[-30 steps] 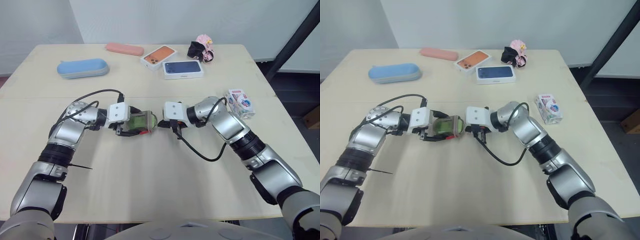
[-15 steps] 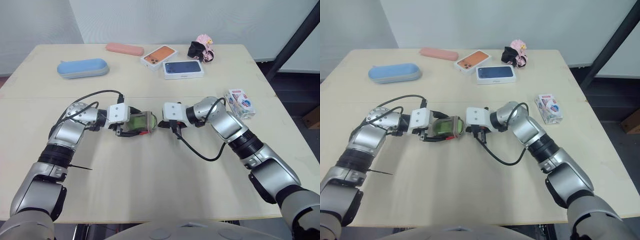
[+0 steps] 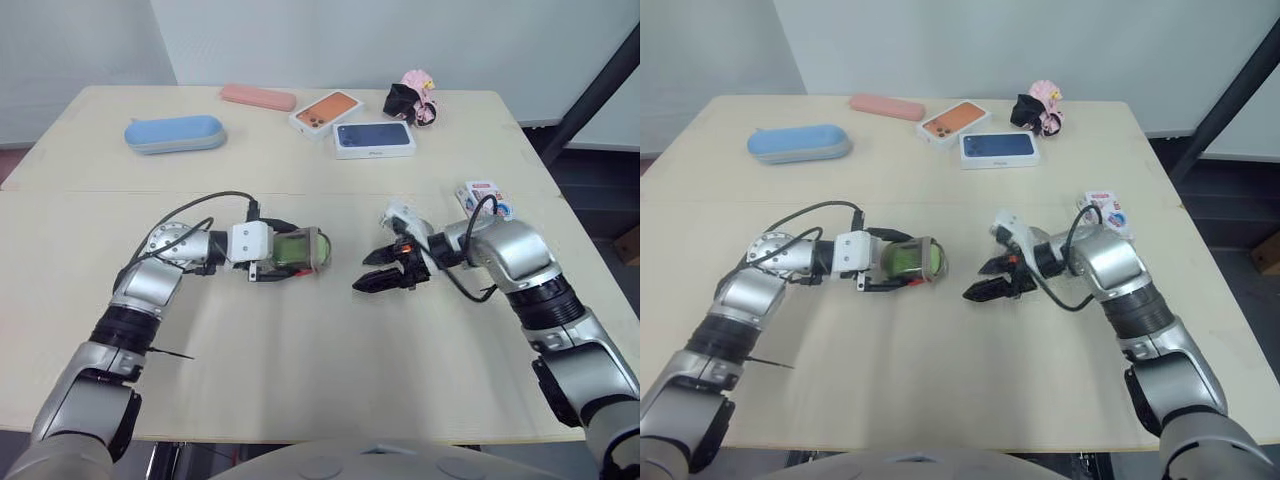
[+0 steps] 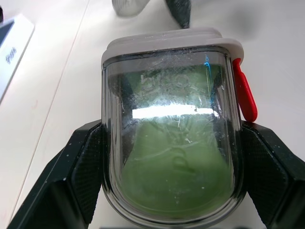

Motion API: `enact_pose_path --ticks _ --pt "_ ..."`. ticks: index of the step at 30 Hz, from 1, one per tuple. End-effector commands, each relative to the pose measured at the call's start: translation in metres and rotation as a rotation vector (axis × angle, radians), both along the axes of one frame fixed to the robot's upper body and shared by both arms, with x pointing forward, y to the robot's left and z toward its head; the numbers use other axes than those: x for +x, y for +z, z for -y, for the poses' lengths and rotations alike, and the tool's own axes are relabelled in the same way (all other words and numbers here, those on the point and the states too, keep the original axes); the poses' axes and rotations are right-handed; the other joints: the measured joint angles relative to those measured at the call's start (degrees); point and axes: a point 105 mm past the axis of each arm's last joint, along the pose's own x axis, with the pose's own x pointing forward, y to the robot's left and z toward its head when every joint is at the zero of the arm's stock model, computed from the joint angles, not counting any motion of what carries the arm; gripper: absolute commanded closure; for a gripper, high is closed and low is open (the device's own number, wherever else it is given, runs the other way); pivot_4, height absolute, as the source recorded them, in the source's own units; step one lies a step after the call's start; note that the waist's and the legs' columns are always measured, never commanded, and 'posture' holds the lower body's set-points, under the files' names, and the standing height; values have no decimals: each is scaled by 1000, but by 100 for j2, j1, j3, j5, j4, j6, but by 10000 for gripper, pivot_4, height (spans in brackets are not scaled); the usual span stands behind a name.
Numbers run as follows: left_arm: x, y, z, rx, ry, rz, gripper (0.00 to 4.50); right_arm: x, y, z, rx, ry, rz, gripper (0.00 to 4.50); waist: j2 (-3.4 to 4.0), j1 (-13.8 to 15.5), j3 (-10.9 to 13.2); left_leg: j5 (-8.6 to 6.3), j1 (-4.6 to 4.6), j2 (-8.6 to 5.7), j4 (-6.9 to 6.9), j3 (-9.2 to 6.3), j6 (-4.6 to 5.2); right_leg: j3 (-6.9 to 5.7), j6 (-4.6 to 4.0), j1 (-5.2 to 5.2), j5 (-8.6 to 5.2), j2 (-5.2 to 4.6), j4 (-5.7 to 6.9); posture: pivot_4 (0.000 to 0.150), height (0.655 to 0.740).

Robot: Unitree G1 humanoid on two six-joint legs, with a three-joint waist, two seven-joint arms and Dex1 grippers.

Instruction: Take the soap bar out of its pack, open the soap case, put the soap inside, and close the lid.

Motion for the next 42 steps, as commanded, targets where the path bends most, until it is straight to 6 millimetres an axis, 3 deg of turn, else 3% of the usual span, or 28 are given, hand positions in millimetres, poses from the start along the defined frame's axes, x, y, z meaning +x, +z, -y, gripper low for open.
enact_pose_path --ticks 1,11,27,42 --pt "-7 11 6 -31 -19 47 10228 -15 19 -3 60 -22 -177 334 0 18 0 0 4 1 0 0 0 -1 0 -1 0 2 0 1500 7400" --pt "-15 7 20 -53 -26 22 10228 -10 32 -16 169 -94 -263 334 2 121 0 1 28 1 0 5 -2 3 0 -2 0 3 -2 1500 7400" --pt "-11 11 28 -73 -18 22 10228 0 25 -43 216 -213 -311 334 6 95 2 3 35 0 -11 7 -7 -11 0 -2 0 6 -8 1500 7400" --pt "-7 12 30 -69 -20 33 10228 1 20 -45 240 -255 -379 334 6 81 2 6 39 -2 -23 7 -12 -11 0 0 0 6 -12 1500 7400"
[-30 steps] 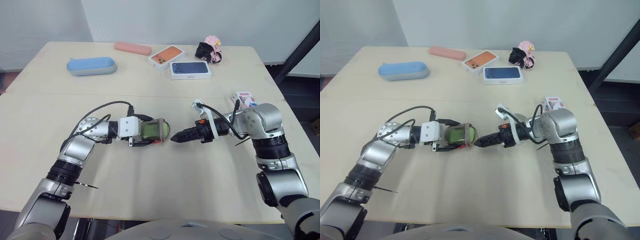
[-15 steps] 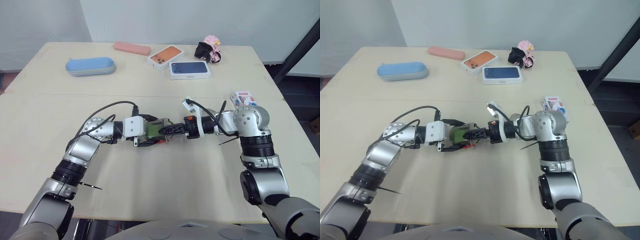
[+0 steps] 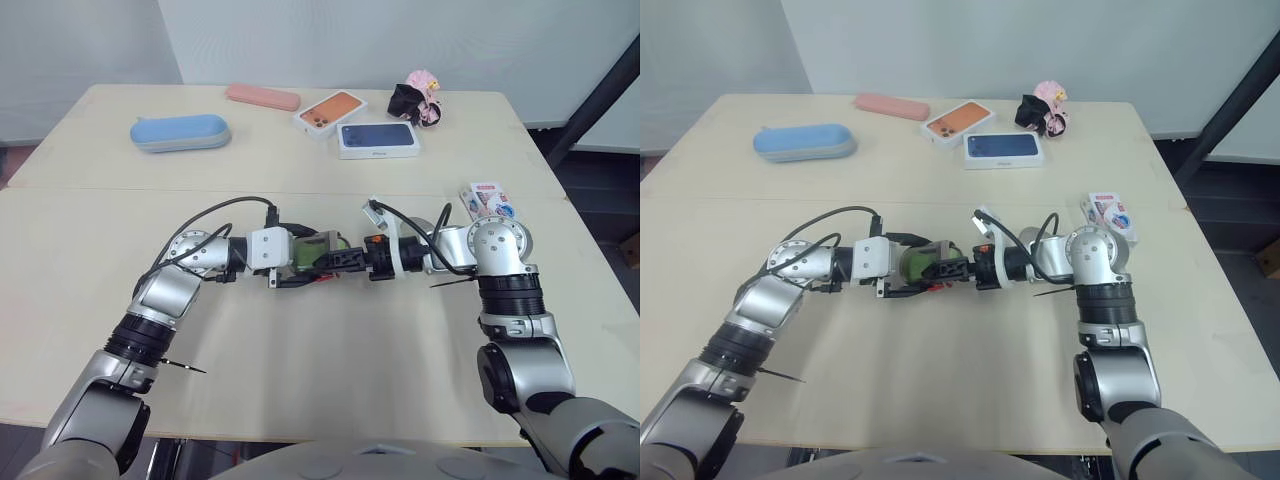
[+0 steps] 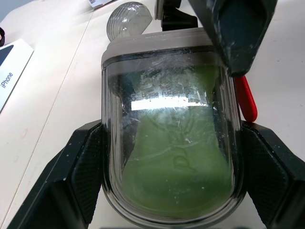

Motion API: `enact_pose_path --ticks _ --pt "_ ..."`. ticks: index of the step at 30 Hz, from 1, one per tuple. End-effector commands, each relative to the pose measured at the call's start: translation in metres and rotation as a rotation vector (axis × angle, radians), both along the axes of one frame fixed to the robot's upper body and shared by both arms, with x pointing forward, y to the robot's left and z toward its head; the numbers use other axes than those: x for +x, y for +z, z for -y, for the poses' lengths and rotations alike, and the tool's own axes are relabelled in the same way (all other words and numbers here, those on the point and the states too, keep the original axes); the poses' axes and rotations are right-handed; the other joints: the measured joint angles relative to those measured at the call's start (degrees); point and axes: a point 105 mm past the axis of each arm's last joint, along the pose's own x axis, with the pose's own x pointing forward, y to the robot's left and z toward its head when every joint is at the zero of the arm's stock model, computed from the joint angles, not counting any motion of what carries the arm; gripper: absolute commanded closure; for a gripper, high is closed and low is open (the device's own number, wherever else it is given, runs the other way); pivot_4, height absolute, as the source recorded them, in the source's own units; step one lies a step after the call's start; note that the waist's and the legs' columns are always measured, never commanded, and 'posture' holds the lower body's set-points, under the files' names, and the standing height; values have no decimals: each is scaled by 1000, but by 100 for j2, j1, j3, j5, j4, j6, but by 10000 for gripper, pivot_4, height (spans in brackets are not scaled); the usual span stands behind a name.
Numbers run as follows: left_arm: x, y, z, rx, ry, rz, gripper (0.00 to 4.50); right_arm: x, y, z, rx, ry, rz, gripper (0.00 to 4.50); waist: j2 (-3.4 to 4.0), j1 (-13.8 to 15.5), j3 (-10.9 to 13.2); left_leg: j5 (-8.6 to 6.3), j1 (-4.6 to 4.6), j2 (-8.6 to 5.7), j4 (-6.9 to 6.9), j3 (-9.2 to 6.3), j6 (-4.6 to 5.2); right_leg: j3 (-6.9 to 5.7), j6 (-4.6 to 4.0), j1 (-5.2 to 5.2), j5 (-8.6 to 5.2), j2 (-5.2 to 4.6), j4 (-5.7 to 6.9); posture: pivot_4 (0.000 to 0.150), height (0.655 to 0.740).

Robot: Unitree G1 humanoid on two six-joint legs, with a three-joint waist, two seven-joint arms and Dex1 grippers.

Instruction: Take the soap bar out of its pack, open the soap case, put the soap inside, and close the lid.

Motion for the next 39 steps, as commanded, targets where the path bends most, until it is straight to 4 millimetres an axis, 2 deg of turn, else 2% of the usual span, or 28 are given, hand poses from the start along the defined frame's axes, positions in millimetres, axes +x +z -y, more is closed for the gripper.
enact_pose_path --ticks 1,8,23,25,31,36,39 --pt "2 10 3 -20 -8 41 10228 4 7 -1 40 -25 -10 2861 0 1 0 0 0 0 -1 0 0 0 0 0 0 0 0 1500 7400" --pt "3 9 2 -21 0 41 10228 3 1 1 26 -33 -32 23639 1 6 1 1 1 -1 -8 0 -1 -5 0 0 0 -3 -5 1500 7400" --pt "9 11 -3 -37 38 38 10228 -4 -2 1 -13 4 0 23906 2 2 1 2 4 -3 -18 0 -4 -6 0 2 0 1 -10 1500 7400" --pt "9 12 -4 -41 41 28 49 -4 -1 2 -20 9 14 23906 2 1 1 2 3 -3 -18 0 -4 -5 0 2 0 1 -11 1500 7400" --pt "11 17 -12 -35 35 -27 0 -2 4 5 -45 28 70 23913 2 16 1 3 5 -3 -21 0 -5 -7 0 2 0 4 -12 1500 7400" --pt "8 19 -28 6 28 -140 0 4 10 12 -80 38 144 23915 3 9 2 4 10 -4 -26 1 -7 -5 0 2 0 5 -13 1500 7400" --pt "5 26 -37 11 45 -266 0 7 19 19 -152 90 272 23919 12 10 7 5 11 -5 -28 1 -8 -6 0 3 0 15 -14 1500 7400"
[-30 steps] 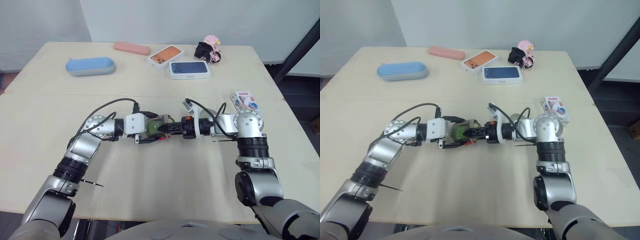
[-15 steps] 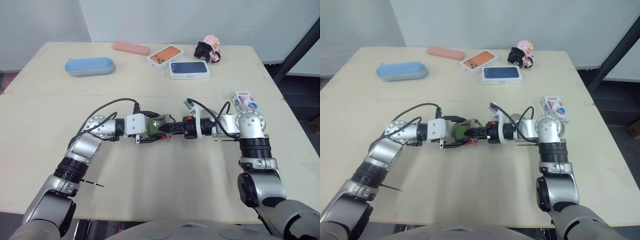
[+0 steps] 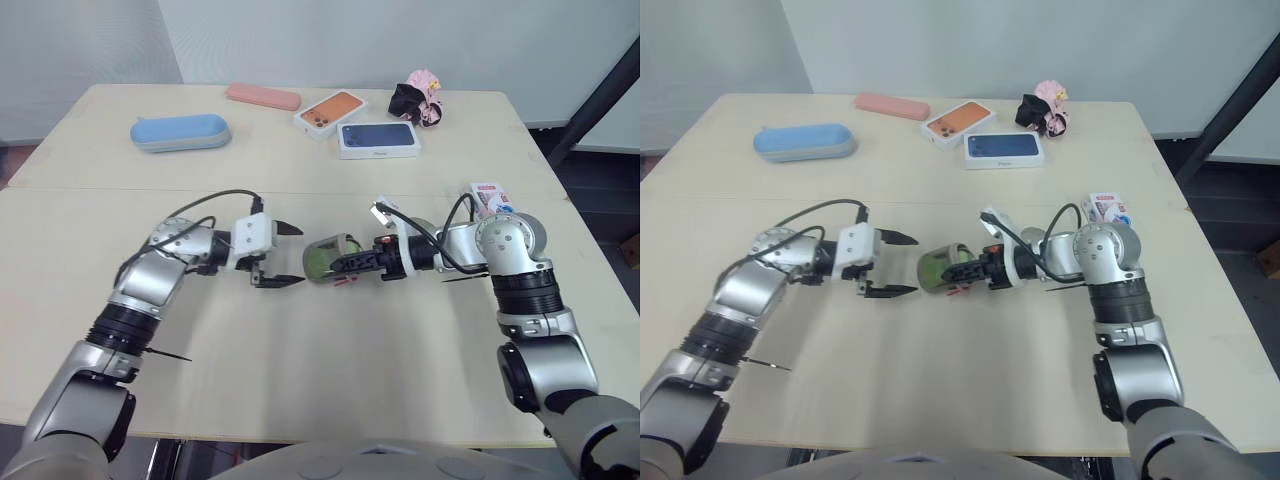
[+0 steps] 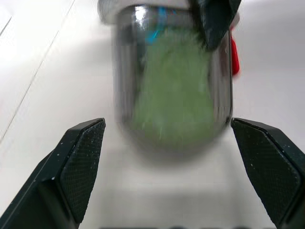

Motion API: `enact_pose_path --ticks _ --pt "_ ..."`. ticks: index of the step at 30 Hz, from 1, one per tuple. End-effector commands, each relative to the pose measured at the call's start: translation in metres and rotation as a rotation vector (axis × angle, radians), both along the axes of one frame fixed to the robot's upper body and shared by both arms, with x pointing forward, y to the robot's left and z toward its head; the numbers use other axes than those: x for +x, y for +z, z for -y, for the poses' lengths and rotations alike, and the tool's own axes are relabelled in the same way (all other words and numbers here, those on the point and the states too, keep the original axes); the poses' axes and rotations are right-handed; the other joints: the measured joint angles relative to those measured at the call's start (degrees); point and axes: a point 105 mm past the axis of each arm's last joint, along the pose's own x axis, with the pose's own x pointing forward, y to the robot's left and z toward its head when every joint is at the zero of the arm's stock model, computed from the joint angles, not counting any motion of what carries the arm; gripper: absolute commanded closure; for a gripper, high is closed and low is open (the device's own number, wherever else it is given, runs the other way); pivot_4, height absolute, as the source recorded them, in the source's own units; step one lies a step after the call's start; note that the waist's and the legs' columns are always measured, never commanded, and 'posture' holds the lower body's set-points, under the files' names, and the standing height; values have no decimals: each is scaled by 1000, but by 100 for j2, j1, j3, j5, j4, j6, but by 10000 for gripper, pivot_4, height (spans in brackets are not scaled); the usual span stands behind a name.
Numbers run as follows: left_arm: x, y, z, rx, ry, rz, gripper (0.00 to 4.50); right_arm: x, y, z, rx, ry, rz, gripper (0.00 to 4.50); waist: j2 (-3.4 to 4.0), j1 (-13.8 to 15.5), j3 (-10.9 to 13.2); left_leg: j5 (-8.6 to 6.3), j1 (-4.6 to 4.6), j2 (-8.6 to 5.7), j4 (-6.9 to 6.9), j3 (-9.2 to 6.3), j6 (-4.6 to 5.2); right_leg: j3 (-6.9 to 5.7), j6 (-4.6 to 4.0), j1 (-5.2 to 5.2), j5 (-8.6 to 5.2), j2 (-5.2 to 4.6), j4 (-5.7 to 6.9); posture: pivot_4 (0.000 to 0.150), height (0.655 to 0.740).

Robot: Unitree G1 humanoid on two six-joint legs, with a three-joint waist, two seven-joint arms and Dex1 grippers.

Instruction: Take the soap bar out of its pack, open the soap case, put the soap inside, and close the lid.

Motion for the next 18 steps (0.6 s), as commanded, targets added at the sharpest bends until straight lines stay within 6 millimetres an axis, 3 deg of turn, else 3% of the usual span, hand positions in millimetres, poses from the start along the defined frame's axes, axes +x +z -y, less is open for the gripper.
enact_pose_path --ticks 1,5,9,18 --pt "-3 24 -4 -32 2 -85 0 4 27 0 -58 105 219 23919 11 4 7 0 -2 0 0 0 0 2 0 0 0 0 -2 1500 7400" --pt "-4 36 3 -55 16 -145 0 6 42 0 -127 221 391 23921 14 12 9 0 -5 -1 -1 -1 0 -2 0 3 0 -2 -6 1500 7400" --pt "1 43 23 -71 43 -151 0 11 56 2 -330 434 720 23922 20 9 13 0 -42 1 -2 -4 0 5 1 6 0 4 -17 1500 7400" --pt "8 39 50 -36 53 -43 0 5 49 7 -576 740 921 23923 19 11 12 0 -64 4 12 -9 1 20 2 8 1 10 -18 1500 7400"
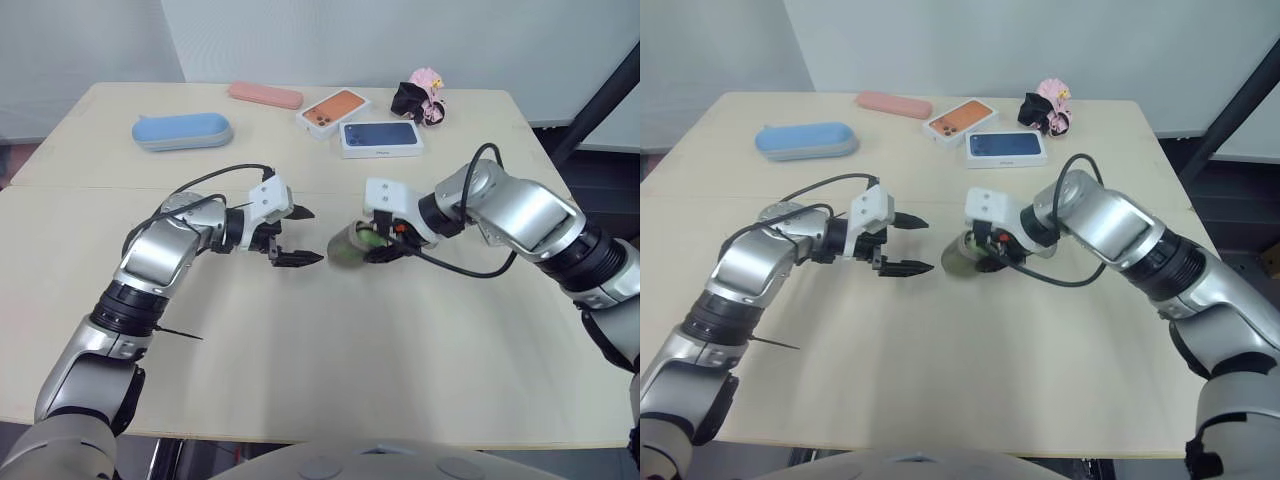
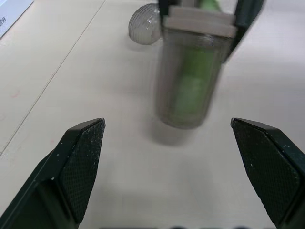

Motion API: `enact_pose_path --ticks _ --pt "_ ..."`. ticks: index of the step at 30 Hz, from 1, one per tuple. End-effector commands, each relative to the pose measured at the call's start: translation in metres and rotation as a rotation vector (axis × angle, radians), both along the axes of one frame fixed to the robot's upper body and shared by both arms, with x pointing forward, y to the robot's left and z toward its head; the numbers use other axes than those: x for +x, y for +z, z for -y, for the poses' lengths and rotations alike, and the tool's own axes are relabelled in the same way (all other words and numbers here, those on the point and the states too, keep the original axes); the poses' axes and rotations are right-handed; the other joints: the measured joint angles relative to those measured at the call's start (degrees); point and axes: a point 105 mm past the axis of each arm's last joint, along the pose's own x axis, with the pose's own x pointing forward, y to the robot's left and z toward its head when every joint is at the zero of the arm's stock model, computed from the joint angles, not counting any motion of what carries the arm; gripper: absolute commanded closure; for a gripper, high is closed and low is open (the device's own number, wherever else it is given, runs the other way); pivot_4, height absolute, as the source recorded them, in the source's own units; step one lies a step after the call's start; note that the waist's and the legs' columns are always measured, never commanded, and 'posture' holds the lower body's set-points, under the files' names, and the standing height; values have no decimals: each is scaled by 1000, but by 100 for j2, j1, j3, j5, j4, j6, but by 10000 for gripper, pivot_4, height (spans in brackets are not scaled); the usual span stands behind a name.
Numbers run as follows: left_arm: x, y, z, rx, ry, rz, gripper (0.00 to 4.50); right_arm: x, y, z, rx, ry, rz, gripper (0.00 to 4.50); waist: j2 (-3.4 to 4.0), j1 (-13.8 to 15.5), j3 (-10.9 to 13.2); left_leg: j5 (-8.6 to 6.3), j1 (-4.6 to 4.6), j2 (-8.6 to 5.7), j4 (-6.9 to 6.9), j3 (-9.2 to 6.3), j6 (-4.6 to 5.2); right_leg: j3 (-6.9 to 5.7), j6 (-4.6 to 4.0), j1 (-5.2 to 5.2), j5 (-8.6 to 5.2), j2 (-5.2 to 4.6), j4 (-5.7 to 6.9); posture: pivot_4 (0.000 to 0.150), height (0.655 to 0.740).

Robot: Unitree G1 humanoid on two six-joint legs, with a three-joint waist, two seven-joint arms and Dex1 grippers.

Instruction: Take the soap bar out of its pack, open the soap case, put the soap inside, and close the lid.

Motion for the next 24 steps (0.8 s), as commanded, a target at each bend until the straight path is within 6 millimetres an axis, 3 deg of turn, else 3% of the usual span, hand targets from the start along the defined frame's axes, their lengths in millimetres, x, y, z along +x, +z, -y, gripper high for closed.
enact_pose_path --ticks 1,9,19,24 --pt "5 7 9 27 -3 97 0 -2 16 -4 -32 83 102 23923 0 -4 0 0 0 1 0 0 0 0 0 0 0 0 1 1500 7400" --pt "-2 1 33 15 -56 99 0 3 15 -10 -79 117 168 23923 0 -25 0 1 2 2 10 0 1 8 -1 0 0 2 13 1500 7400" --pt "-10 -1 46 -43 -77 78 0 0 12 -16 -51 104 129 23923 0 -28 -1 4 7 2 28 1 6 10 -1 3 0 -25 30 1500 7400" --pt "-16 -5 43 -37 -93 67 0 1 9 -17 -46 90 112 23923 0 -37 -2 4 7 3 30 1 7 10 -2 6 -1 -24 31 1500 7400"
